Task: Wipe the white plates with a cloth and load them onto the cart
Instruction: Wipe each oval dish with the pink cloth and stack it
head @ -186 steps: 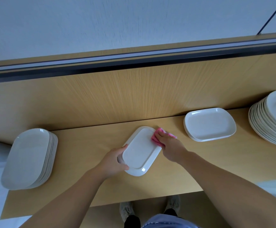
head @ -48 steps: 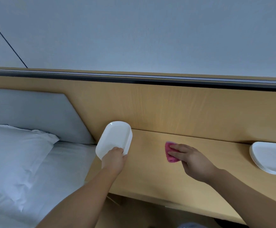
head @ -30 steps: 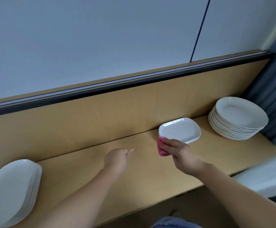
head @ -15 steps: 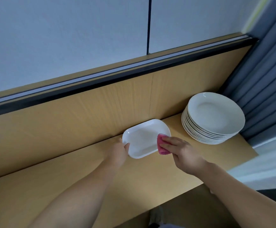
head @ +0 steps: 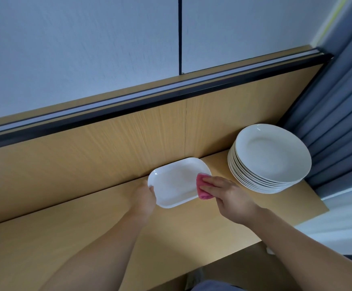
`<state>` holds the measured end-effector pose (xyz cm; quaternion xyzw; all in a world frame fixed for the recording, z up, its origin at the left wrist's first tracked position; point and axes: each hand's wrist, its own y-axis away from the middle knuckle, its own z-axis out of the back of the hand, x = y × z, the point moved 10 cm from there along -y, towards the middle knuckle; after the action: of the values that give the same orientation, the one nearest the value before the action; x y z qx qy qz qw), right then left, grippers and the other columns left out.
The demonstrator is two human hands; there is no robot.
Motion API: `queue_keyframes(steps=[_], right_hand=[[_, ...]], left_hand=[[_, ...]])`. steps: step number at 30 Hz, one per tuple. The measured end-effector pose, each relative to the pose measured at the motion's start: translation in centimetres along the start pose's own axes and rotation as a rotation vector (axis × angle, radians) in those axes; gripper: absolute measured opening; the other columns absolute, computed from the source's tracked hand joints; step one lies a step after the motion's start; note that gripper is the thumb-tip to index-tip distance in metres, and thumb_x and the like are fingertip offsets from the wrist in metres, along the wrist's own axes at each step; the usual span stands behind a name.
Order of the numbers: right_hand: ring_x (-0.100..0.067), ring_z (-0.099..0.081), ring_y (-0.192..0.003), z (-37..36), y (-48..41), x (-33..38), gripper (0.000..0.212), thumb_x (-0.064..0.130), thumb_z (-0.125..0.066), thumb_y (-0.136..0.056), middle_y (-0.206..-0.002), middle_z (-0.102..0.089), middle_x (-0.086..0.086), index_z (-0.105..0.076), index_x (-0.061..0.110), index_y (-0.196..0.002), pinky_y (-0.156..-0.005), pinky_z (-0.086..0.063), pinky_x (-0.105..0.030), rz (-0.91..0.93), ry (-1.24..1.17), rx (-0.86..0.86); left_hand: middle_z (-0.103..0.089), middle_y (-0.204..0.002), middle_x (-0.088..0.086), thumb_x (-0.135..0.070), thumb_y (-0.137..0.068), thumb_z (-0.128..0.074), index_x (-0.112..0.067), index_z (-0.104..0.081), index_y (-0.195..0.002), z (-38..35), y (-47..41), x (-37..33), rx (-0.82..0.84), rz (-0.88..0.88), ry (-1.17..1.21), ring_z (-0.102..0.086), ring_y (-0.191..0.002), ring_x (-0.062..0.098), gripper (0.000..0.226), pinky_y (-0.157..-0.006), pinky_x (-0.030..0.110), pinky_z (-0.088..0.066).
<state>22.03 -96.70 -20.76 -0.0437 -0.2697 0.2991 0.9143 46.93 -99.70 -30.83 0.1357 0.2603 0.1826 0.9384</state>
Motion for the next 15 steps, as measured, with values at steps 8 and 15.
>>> queue_keyframes(steps=[8,15], right_hand=[[-0.024,-0.061,-0.114,0.9,0.1,0.7,0.050,-0.006,-0.053,-0.077,-0.130,-0.062,-0.003,-0.068,0.014,-0.121,-0.090,-0.054,-0.040,-0.001,0.003,-0.012],[-0.021,-0.055,-0.124,0.9,-1.7,2.7,0.053,-0.006,-0.046,-0.079,-0.136,-0.057,-0.003,-0.066,0.014,-0.124,-0.096,-0.050,-0.042,-0.002,-0.017,-0.063]], left_hand=[[-0.060,-0.084,0.010,-0.020,-0.101,-0.038,-0.007,-0.046,-0.100,2.0,0.5,0.1,-0.022,0.056,0.255,-0.063,-0.073,0.029,0.015,-0.068,0.042,-0.055],[-0.058,-0.092,0.001,-0.018,-0.102,-0.036,-0.016,-0.048,-0.105,4.7,4.2,3.3,-0.059,0.045,0.440,-0.064,-0.077,0.022,0.013,-0.063,0.043,-0.059]])
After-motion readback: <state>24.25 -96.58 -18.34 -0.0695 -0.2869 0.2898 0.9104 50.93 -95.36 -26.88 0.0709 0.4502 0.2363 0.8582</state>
